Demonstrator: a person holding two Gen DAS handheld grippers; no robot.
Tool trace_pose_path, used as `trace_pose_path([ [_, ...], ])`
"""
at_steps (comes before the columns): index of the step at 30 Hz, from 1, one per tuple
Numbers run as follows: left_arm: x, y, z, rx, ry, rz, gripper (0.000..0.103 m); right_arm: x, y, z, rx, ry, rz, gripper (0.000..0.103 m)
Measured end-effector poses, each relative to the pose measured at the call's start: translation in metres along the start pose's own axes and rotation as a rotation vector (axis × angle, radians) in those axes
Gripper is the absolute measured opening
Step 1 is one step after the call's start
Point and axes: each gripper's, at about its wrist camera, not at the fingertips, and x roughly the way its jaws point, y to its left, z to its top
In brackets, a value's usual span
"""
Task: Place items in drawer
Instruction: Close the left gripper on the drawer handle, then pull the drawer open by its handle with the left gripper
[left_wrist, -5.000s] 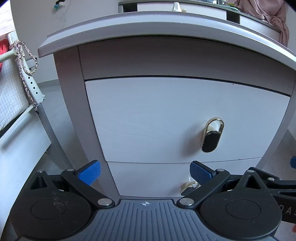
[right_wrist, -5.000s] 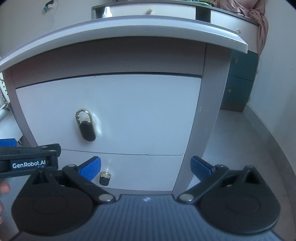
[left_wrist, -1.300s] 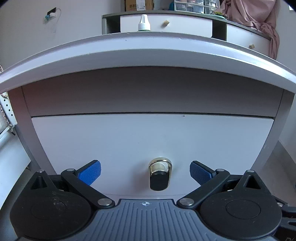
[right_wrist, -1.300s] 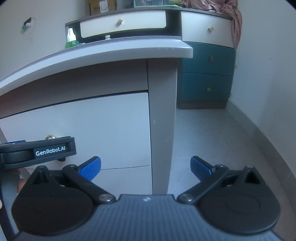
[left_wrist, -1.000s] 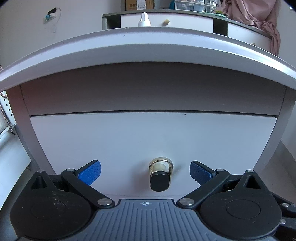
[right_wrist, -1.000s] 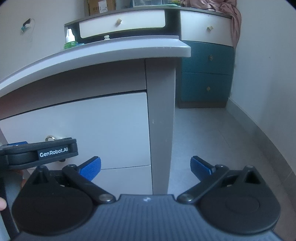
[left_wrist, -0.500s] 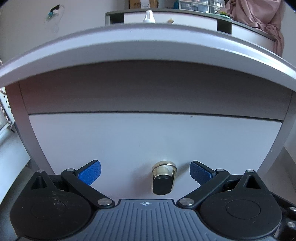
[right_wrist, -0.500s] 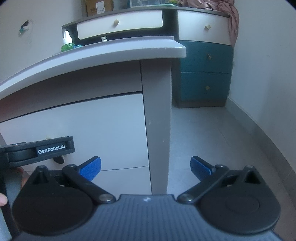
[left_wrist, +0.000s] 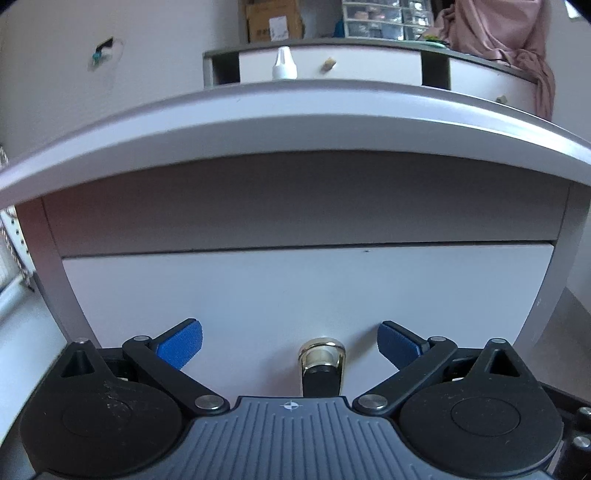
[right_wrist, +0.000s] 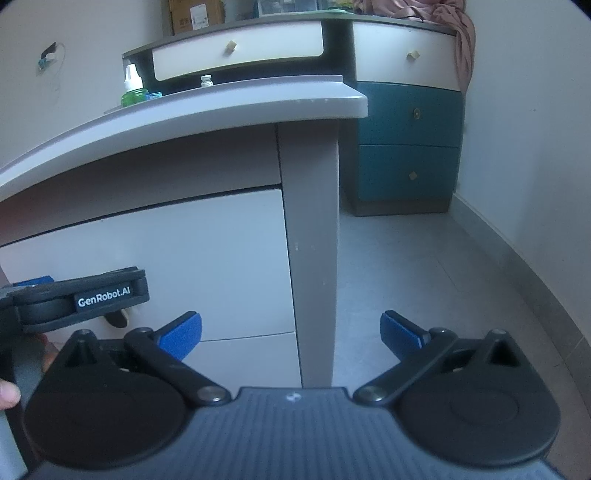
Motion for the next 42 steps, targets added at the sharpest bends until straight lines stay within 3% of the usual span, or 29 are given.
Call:
trace_pose_path([
  [8,-0.036,-0.014,-0.016,-0.013,0.005,-0.012,0.087,-0.001,-0.001,0.001,-0.003,0.003,0.009,0.103],
  [9,-0.037,-0.022,-0.014,-0.019,0.007,-0.016,0.082,-0.001,-0.002,0.001,-0.001,0.003,0.008,0.103],
  [11,-0.012,-0.001,-0.007,-0.028,0.021,-0.027,0.065,-0.001,-0.003,0.001,0.003,0.002,0.006,0.103],
  [13,-0.01,0.014,-0.015,-0.019,0.035,-0.031,0.027,-0.003,-0.004,0.001,0.004,-0.002,0.007,0.103],
  [29,-0.007,0.026,-0.006,-0.031,0.039,-0.051,0.026,-0.008,-0.009,-0.001,0.0,-0.011,0.013,0.103],
  [33,0.032,0.029,0.035,-0.046,0.047,-0.061,0.026,-0.009,-0.008,-0.002,-0.003,-0.013,0.013,0.103],
  [42,0.061,0.029,0.067,-0.037,0.054,-0.063,0.026,-0.008,-0.009,-0.001,-0.002,-0.02,0.011,0.103],
])
